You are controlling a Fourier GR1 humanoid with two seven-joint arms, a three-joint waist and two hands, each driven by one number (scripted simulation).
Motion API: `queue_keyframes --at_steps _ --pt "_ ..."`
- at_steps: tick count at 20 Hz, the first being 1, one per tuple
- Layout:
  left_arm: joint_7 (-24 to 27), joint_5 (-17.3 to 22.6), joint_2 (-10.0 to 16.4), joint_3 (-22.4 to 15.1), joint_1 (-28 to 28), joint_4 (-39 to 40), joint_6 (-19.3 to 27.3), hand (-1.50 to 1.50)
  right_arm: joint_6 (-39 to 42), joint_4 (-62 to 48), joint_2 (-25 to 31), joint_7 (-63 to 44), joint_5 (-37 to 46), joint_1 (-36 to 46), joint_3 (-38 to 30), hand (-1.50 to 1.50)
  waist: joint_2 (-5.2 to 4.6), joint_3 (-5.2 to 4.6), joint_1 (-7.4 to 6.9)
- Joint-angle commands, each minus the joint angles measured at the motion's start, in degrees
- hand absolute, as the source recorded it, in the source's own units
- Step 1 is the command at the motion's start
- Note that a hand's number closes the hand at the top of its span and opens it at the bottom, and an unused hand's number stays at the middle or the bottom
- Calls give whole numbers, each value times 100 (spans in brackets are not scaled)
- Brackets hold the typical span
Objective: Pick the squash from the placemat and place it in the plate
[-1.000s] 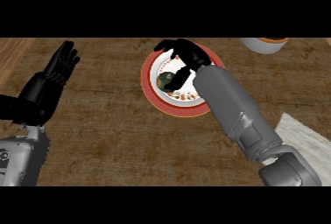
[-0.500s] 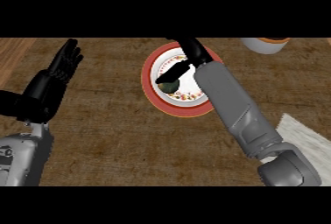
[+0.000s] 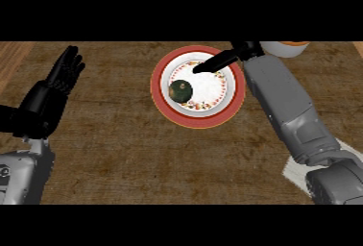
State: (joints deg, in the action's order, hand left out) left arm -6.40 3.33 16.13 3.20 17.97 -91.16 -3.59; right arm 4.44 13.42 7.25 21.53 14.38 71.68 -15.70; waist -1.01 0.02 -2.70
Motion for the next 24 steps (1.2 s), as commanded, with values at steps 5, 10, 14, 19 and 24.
queue_keyframes --at_steps 5,10,14,19,24 --pt "254 -40 -19 29 -241 -56 -68 0 1030 -198 1123 658 -238 -503 -309 -150 -32 5 -34" --pt "-19 59 37 126 128 64 -102 0 1689 -245 1777 1050 -166 -645 -281 -150 -86 13 -62" --pt "16 88 62 114 -43 -165 -185 0 1804 -328 2078 1376 -89 -926 -263 -150 -80 16 -136" --pt "11 66 -35 105 88 -5 -127 0 2250 -446 2573 1239 -29 -740 -250 -150 -98 14 -129" --pt "-36 -63 -116 -7 229 -27 -49 0 1872 -374 2517 1687 159 -917 -132 -150 -99 19 -136"
